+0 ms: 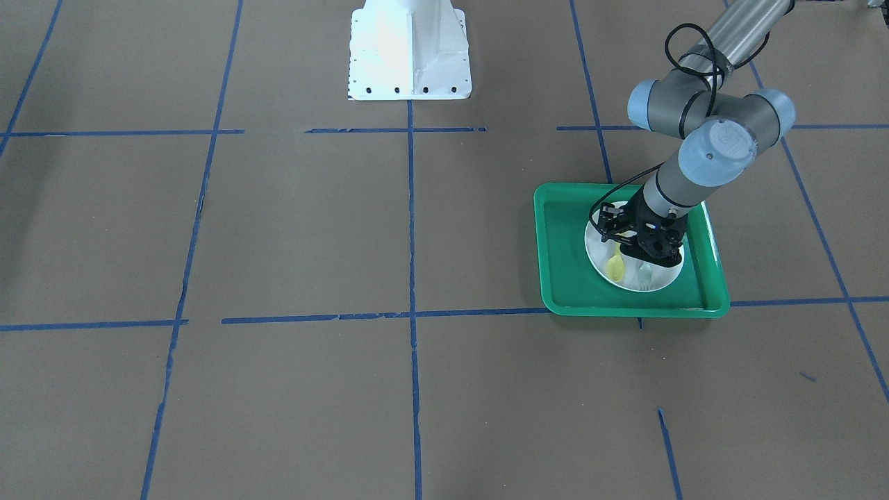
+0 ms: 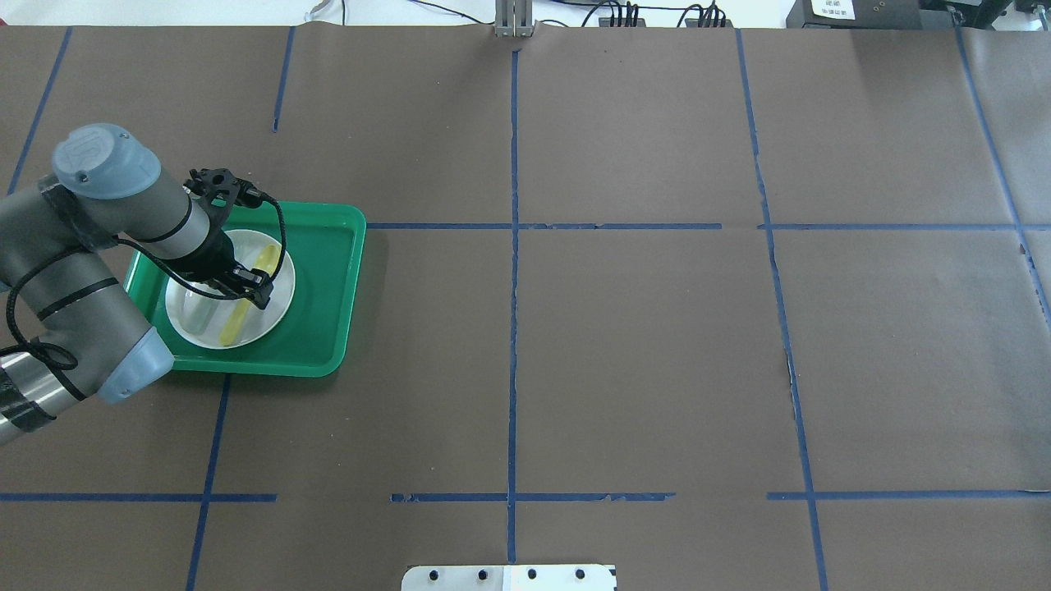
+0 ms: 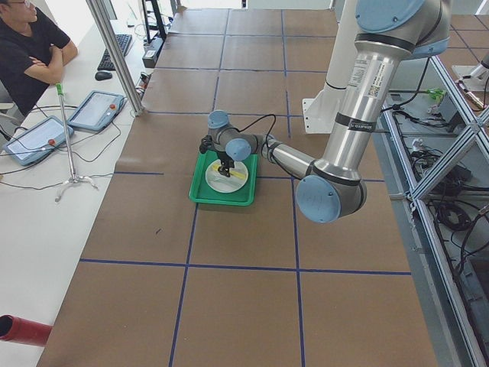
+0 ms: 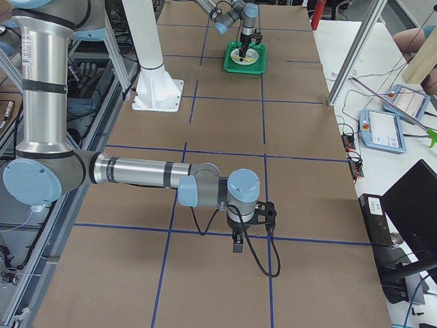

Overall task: Place spoon
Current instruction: 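Close the left gripper on the yellow spoon's handle and lift it, then carry the yellow spoon off the plate toward the tray's far corner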

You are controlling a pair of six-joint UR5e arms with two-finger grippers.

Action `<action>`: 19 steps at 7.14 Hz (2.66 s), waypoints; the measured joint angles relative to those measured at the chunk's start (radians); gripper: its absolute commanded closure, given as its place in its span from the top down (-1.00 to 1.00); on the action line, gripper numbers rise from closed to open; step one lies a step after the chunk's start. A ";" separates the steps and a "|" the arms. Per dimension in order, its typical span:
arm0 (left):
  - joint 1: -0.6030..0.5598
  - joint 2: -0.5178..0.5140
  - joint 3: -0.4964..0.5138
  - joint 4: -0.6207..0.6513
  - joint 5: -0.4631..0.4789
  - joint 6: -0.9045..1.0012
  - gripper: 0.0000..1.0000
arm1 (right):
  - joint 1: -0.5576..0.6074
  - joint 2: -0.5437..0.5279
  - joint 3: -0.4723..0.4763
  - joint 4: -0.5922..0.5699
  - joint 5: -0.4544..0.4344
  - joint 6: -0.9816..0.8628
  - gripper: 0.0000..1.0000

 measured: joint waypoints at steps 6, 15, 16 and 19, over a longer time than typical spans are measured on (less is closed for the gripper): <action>0.000 0.000 -0.013 0.002 -0.001 -0.019 -1.00 | 0.000 0.000 0.000 0.000 0.000 0.000 1.00; 0.019 -0.096 -0.061 0.007 0.022 -0.572 -1.00 | 0.000 0.000 0.000 0.001 0.000 0.000 1.00; 0.024 -0.100 -0.053 0.005 0.031 -0.565 -1.00 | 0.000 0.000 0.000 0.001 0.000 0.000 1.00; 0.044 -0.106 -0.027 0.002 0.037 -0.504 -1.00 | 0.000 0.001 0.000 0.001 0.000 0.000 1.00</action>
